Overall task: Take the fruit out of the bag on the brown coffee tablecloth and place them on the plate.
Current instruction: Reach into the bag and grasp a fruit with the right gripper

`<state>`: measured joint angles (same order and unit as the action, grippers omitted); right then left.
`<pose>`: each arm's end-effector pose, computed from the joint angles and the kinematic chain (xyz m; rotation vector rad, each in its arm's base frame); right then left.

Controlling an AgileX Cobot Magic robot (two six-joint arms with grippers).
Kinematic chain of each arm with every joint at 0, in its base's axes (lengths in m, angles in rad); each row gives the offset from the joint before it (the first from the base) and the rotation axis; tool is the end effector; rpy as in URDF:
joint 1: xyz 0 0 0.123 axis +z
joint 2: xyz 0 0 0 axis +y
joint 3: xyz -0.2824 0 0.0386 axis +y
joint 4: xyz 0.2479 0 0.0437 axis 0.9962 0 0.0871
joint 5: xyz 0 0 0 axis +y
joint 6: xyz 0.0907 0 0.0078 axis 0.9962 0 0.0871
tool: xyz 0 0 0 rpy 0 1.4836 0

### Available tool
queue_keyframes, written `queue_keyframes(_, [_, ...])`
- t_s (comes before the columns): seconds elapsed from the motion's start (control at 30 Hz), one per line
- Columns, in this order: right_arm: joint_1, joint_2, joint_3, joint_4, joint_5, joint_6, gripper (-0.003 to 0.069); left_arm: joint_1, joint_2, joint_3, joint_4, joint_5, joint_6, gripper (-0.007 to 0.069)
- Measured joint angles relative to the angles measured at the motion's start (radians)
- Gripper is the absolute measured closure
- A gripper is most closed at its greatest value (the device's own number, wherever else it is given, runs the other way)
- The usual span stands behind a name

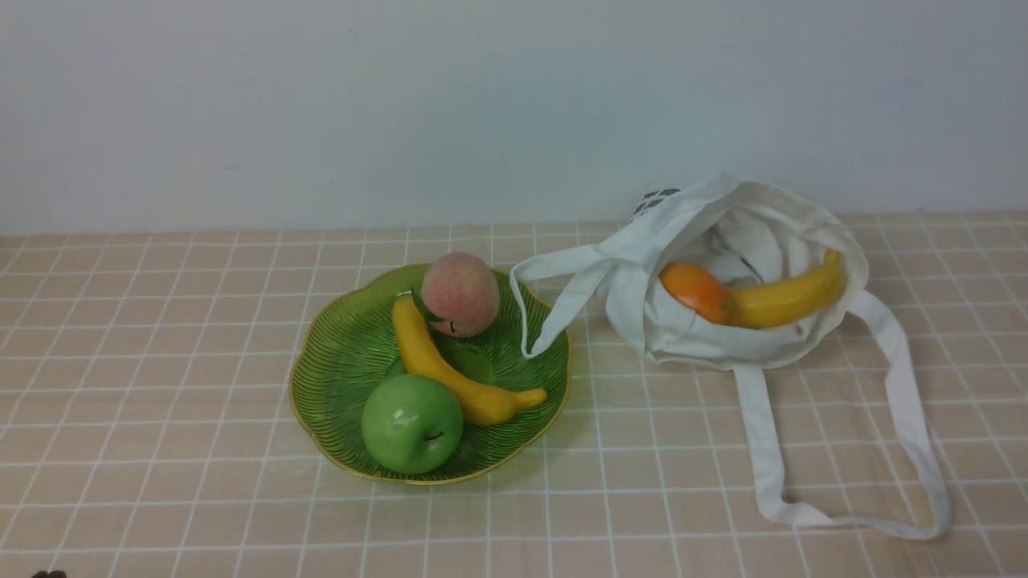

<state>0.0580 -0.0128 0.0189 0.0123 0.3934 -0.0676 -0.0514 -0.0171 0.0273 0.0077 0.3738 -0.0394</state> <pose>0.0518 0.0034 0.1721 -0.1107 1.8798 0.0056 0.0523 -0.0024 0.1712 0.0160 1.8679 -0.0552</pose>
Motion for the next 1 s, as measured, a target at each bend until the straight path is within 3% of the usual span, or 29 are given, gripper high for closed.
queue_keyframes(0.1, [0.000,0.000,0.000,0.006,-0.002,0.011,0.0673,0.000,0.000,0.000,0.000,0.000,0.000,0.0632])
queue_keyframes(0.17, [0.000,0.000,0.005,0.072,-0.033,0.056,0.0673,0.000,0.000,0.000,0.000,0.000,0.000,0.0632])
queue_keyframes(0.4, [0.000,0.000,0.011,0.523,-0.318,0.290,0.0673,0.000,0.000,0.000,0.000,0.000,0.000,0.0632])
queue_keyframes(0.57, [0.000,0.000,0.011,0.763,-0.419,0.323,0.0673,0.000,0.000,0.000,0.000,0.000,0.000,0.0632])
queue_keyframes(0.83, [0.000,0.000,-0.011,0.854,-0.524,0.295,0.0673,0.000,0.000,0.000,0.000,0.000,0.000,0.0632])
queue_keyframes(0.93, [0.000,0.000,-0.090,0.793,-0.453,0.250,0.0673,0.000,0.000,0.000,0.000,0.000,0.000,0.0632])
queue_keyframes(1.0, [0.000,0.029,-0.215,0.696,-0.322,0.175,0.0673,0.000,0.000,0.000,0.000,0.000,0.000,0.0632])
